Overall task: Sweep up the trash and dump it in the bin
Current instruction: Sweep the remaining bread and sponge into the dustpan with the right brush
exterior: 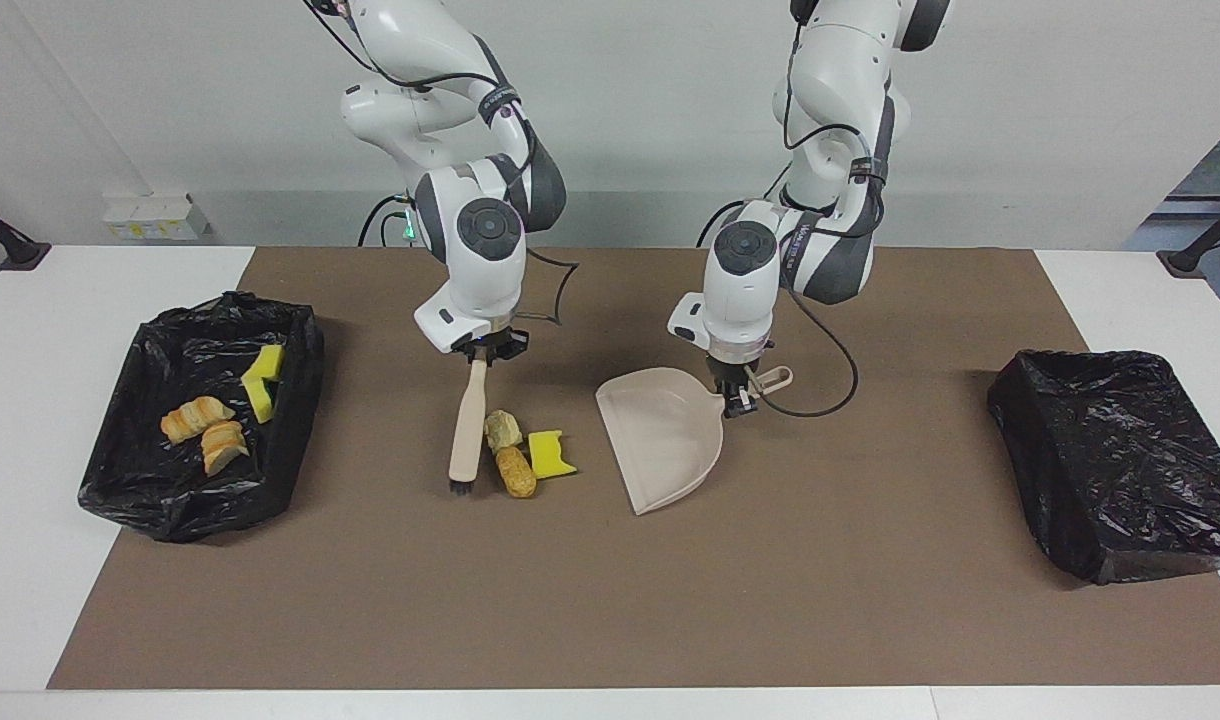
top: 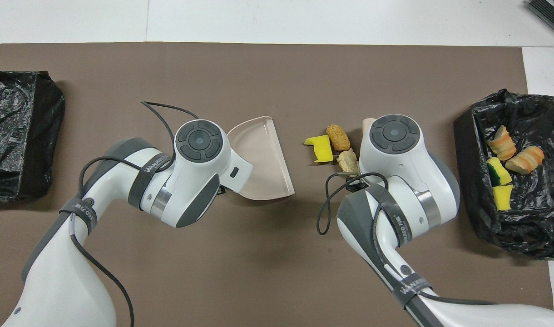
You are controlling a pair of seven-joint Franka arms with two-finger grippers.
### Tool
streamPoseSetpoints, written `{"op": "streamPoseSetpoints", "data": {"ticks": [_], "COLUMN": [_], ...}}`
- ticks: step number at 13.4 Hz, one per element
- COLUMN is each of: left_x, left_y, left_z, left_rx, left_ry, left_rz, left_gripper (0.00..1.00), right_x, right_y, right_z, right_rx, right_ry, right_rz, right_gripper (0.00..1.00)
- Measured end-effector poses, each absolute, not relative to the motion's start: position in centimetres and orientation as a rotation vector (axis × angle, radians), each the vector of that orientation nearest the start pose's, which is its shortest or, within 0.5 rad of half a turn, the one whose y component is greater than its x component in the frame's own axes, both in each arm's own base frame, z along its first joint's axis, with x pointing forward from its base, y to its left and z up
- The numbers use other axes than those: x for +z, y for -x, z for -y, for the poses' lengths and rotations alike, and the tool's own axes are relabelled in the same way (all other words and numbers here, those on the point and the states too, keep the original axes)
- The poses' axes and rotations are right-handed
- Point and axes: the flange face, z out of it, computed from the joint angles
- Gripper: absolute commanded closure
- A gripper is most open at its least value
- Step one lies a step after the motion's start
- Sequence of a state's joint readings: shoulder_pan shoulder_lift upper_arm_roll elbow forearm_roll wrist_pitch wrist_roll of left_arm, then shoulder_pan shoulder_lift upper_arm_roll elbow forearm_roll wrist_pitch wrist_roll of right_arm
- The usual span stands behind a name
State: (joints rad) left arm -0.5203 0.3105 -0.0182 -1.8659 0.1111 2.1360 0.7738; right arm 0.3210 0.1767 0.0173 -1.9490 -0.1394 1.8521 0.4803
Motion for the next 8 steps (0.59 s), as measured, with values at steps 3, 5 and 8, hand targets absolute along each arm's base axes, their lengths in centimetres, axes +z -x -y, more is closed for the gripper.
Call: {"op": "streamPoseSetpoints", "data": {"ticks": [3,5,8], "left_x": [34.7,34.7,34.6], "left_y": [-53.6,-53.6,-53.6], "left_z": [31.4,31.4,31.4], "left_rx": [0.078,0.079,0.081], "left_ry": [2.366,2.367,2.367], "left_rz": [-1.938,-1.938,-1.938], "left_gripper": [1.00,1.00,1.00], "right_x": [35.2,34.5,34.0], "right_y": [-53.2,-52.8,-52.4], "right_z": [-15.1,-15.8,-19.4], "right_rx": [0.334,0.319,0.286], "right_ry": [3.325,3.320,3.317], "right_rz": [-0.060,0.013,0.121], "right_gripper": [1.00,1.00,1.00]}}
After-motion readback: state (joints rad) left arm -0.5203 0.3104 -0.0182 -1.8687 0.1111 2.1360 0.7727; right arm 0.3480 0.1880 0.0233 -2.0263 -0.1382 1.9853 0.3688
